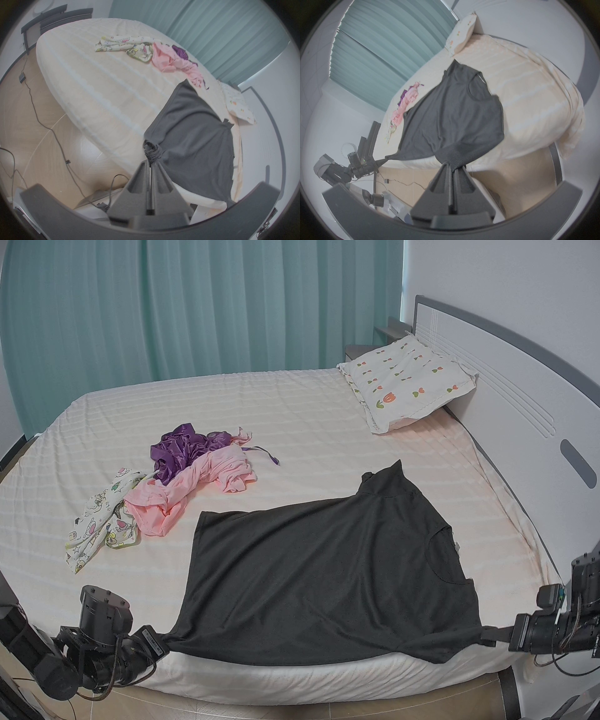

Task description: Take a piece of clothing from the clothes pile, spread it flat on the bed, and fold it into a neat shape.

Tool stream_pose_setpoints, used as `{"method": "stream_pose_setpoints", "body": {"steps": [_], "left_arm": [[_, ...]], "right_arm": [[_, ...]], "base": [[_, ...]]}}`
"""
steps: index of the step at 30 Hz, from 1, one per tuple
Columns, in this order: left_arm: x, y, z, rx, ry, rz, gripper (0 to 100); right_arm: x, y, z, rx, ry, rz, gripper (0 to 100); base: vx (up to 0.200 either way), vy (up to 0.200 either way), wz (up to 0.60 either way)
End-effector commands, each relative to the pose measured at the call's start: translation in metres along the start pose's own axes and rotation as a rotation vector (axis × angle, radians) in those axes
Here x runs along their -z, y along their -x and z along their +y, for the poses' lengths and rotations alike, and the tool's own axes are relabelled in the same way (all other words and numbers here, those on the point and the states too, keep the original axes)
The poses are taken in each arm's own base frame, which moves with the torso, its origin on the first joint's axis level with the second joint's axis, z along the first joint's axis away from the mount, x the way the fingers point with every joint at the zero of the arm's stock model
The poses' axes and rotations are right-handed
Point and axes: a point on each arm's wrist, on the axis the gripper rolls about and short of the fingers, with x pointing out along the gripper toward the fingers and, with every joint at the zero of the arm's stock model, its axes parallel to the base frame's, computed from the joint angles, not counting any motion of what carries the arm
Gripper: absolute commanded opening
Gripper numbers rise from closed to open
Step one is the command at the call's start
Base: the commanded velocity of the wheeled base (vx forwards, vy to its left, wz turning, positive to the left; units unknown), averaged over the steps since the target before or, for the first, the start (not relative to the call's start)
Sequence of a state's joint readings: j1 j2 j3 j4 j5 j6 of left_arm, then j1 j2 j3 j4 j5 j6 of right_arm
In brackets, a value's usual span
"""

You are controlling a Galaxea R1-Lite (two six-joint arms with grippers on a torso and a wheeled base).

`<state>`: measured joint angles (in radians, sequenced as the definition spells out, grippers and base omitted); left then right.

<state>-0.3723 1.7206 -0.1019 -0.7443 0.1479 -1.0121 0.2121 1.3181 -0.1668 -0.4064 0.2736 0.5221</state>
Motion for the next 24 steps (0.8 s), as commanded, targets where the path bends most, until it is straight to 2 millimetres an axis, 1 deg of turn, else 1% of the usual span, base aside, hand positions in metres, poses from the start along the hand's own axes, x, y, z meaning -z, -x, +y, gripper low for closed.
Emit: {"method": "stream_pose_setpoints", "body": {"steps": [1,2,3,4,6,11,14,18,24], "left_arm": [[-0.018,0.005,-0.015,0.081,0.055,-0.079,0],[-0.022,0.006,-0.017,0.091,0.065,-0.094,0],[-0.022,0.006,-0.017,0.093,0.066,-0.097,0],[-0.029,0.008,-0.019,0.11,0.086,-0.124,0],[-0.034,0.011,-0.02,0.125,0.117,-0.143,0],[-0.03,0.01,-0.016,0.106,0.11,-0.114,0],[-0.029,0.005,-0.015,0.086,0.108,-0.1,0],[-0.029,0.003,-0.015,0.081,0.109,-0.097,0],[-0.037,-0.004,-0.026,0.102,0.116,-0.111,0]], "right_arm": [[-0.026,0.001,0.008,-0.019,-0.002,-0.088,0],[-0.033,0.001,0.01,-0.02,-0.004,-0.106,0],[-0.033,0.0,0.01,-0.02,-0.005,-0.109,0],[-0.042,0.0,0.01,-0.019,-0.013,-0.13,0],[-0.052,-0.002,0.011,-0.022,-0.024,-0.155,0],[-0.066,-0.006,0.016,-0.035,-0.042,-0.177,0],[-0.071,-0.01,0.018,-0.036,-0.04,-0.177,0],[-0.074,-0.013,0.019,-0.034,-0.04,-0.172,0],[-0.086,-0.021,0.02,-0.033,-0.043,-0.182,0]], "base": [[0.0,0.0,0.0],[0.0,0.0,0.0],[0.0,0.0,0.0],[0.0,0.0,0.0],[0.0,0.0,0.0],[0.0,0.0,0.0],[0.0,0.0,0.0],[0.0,0.0,0.0],[0.0,0.0,0.0]]}}
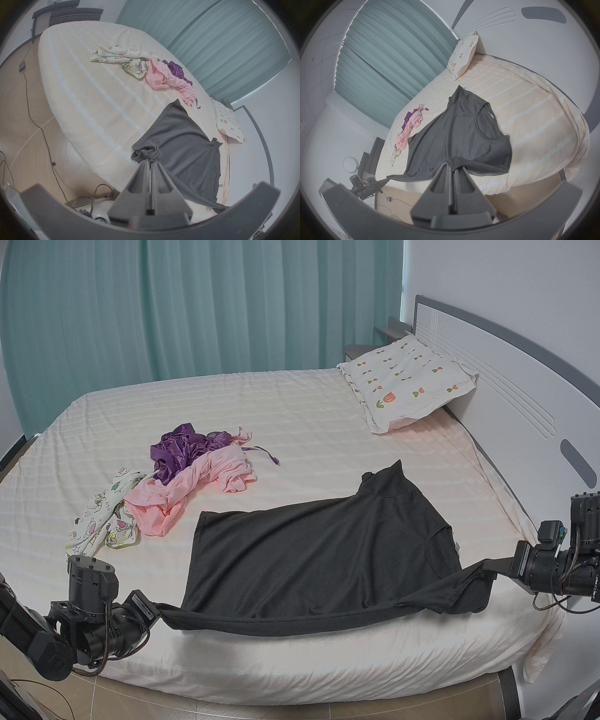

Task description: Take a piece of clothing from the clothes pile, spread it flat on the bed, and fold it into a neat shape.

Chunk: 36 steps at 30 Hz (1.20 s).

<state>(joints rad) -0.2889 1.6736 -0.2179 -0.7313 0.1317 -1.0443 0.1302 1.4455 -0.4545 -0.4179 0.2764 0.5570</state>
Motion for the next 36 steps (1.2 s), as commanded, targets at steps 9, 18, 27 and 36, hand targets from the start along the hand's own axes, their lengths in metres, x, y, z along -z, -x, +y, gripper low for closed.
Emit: {"method": "stream_pose_setpoints", "body": {"steps": [9,18,27,36], "left_arm": [[-0.003,-0.01,-0.009,0.022,0.001,0.018,0],[-0.003,-0.004,-0.01,0.058,0.003,0.038,0],[-0.005,-0.006,-0.012,0.062,0.008,0.03,0],[-0.011,-0.028,-0.02,0.042,0.016,0.025,0]], "right_arm": [[-0.026,-0.005,0.002,0.006,-0.008,-0.068,0],[-0.024,-0.003,-0.006,0.028,-0.028,-0.068,0],[-0.028,-0.007,-0.005,0.017,-0.025,-0.069,0],[-0.038,-0.027,-0.005,0.02,-0.025,-0.048,0]], "base": [[0.0,0.0,0.0],[0.0,0.0,0.0],[0.0,0.0,0.0],[0.0,0.0,0.0]]}}
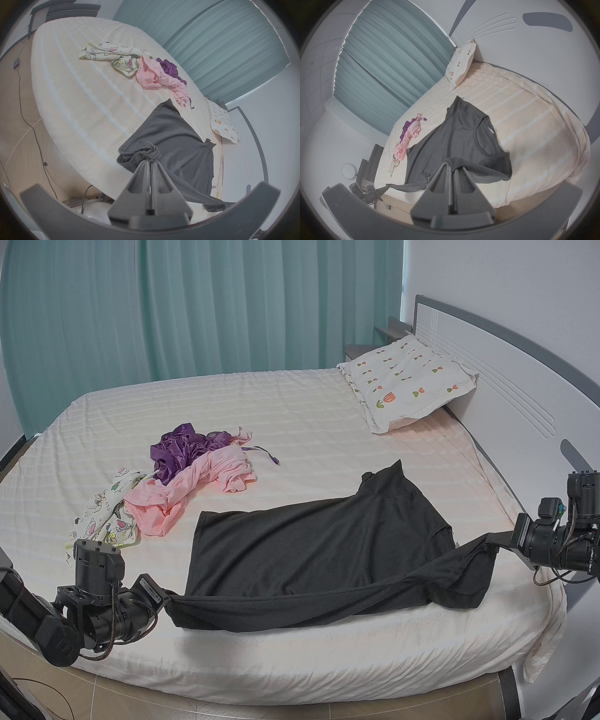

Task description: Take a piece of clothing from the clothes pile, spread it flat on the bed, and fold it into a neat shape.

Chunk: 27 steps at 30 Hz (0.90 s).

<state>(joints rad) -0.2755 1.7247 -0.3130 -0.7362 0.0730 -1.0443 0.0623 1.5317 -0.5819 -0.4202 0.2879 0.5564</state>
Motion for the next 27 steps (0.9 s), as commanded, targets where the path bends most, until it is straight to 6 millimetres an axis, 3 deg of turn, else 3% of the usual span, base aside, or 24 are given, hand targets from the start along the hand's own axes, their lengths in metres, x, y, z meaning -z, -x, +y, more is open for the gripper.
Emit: {"method": "stream_pose_setpoints", "body": {"steps": [1,15,27], "left_arm": [[-0.002,-0.016,0.0,-0.029,0.005,0.007,0],[-0.012,-0.063,-0.007,-0.064,0.022,0.002,0],[-0.018,-0.097,-0.01,-0.079,0.035,-0.004,0]], "right_arm": [[-0.004,-0.017,-0.002,0.009,-0.002,0.026,0],[-0.029,-0.069,-0.003,0.022,0.009,0.027,0],[-0.037,-0.111,-0.011,0.034,-0.001,0.046,0]], "base": [[0.0,0.0,0.0],[0.0,0.0,0.0],[0.0,0.0,0.0]]}}
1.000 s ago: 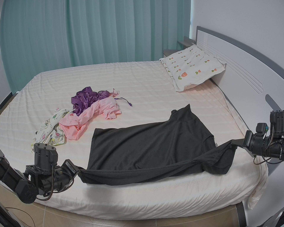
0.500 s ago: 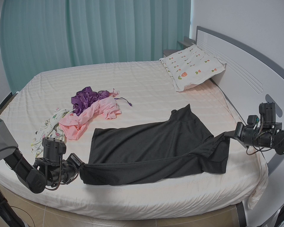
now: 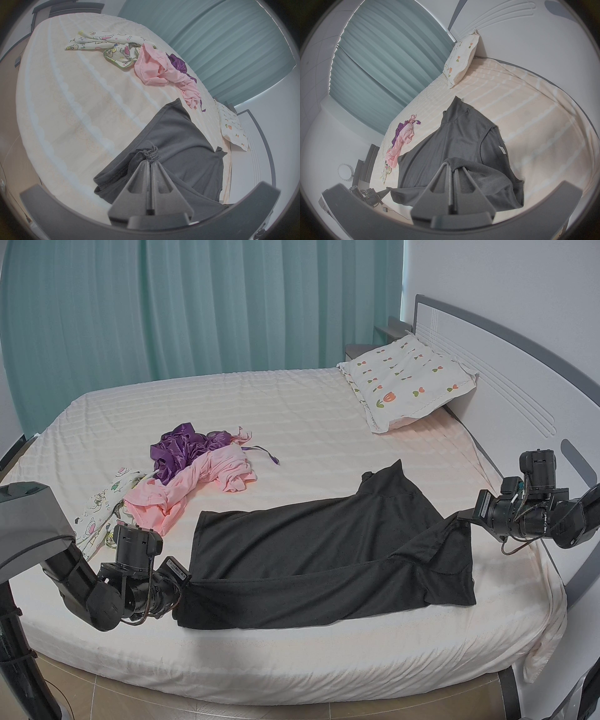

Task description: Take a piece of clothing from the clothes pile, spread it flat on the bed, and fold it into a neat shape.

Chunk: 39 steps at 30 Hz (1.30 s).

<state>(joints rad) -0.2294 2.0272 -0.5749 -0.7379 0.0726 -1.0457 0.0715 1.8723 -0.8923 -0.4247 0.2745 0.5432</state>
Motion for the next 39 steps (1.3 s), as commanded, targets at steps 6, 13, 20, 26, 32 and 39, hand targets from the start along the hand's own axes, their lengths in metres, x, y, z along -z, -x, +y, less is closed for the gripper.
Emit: {"method": "stream_pose_setpoints", "body": {"steps": [6,13,20,26,32,39], "left_arm": [[-0.005,-0.027,0.004,-0.029,0.02,-0.005,0],[-0.006,-0.042,0.002,-0.031,0.024,-0.004,0],[-0.011,-0.043,-0.003,0.001,0.06,-0.004,100],[-0.018,-0.038,0.0,-0.004,0.087,-0.018,100],[-0.023,-0.018,0.004,0.003,0.099,-0.03,100],[-0.019,-0.005,0.01,-0.011,0.096,-0.02,100]], "right_arm": [[-0.001,-0.037,-0.011,0.014,-0.017,0.026,0],[0.002,-0.056,-0.02,-0.004,-0.01,-0.01,0],[0.003,-0.055,-0.021,-0.006,-0.016,-0.005,0],[0.004,-0.05,-0.021,0.004,-0.024,0.001,0],[0.009,-0.025,-0.015,0.019,-0.077,0.031,0],[0.025,0.002,-0.018,0.076,-0.121,0.116,0]], "base": [[0.0,0.0,0.0],[0.0,0.0,0.0],[0.0,0.0,0.0],[0.0,0.0,0.0],[0.0,0.0,0.0],[0.0,0.0,0.0]]}}
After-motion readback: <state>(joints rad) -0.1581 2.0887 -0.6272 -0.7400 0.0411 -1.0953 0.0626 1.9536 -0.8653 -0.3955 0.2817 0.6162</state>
